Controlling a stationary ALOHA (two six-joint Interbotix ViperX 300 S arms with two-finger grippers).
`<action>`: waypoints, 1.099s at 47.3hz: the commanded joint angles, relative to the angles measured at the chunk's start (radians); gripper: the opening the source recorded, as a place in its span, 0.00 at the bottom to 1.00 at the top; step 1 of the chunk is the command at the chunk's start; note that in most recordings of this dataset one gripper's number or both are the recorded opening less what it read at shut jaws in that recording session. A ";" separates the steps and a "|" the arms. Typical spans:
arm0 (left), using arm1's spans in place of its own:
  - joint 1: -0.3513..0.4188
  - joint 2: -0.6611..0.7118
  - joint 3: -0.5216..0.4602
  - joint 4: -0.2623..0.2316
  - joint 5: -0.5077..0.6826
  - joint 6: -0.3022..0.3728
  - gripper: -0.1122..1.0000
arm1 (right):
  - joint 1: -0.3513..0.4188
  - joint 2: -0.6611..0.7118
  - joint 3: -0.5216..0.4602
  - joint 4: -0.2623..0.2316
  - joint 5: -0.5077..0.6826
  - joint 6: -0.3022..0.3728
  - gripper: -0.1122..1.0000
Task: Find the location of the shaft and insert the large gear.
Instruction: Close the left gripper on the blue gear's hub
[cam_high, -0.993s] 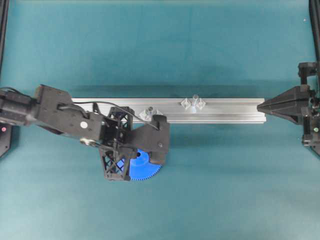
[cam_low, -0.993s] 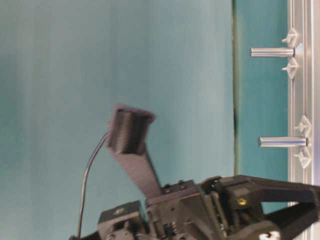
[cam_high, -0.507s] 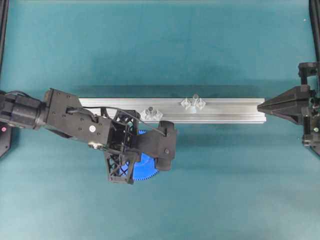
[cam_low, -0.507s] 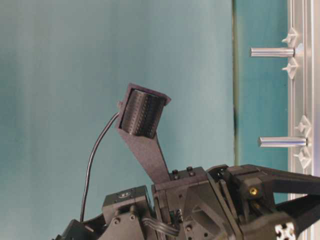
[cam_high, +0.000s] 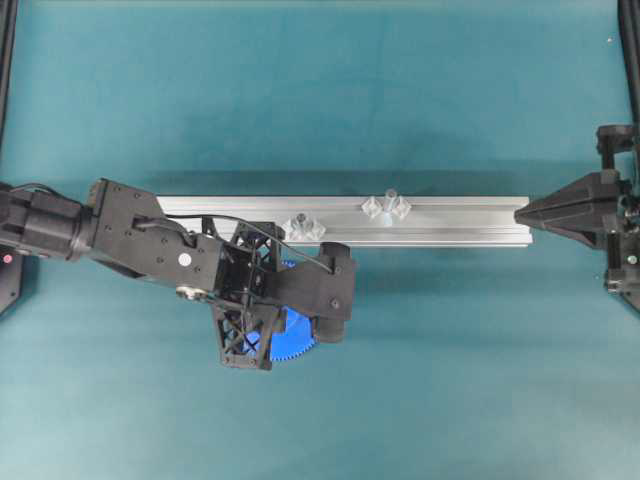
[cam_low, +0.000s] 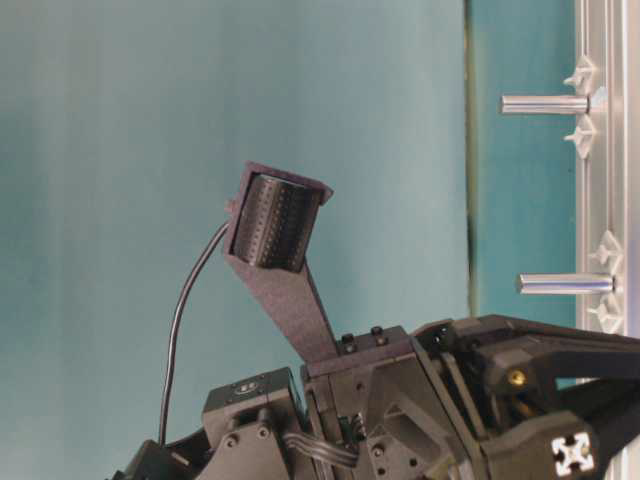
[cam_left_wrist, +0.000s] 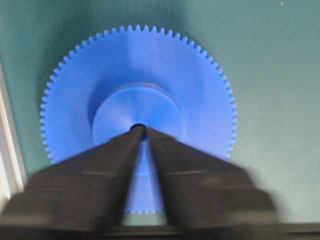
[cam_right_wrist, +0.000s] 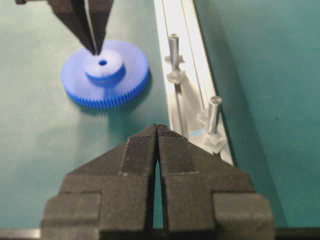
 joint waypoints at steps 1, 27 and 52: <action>-0.002 -0.014 -0.018 0.003 -0.006 -0.012 0.46 | 0.000 0.005 -0.009 0.003 -0.005 0.012 0.10; 0.000 0.009 -0.018 0.003 -0.011 -0.044 0.94 | 0.000 0.005 -0.011 0.003 -0.006 0.012 0.10; 0.008 0.041 -0.021 0.005 -0.011 -0.040 0.94 | -0.002 0.005 -0.009 0.003 -0.005 0.012 0.10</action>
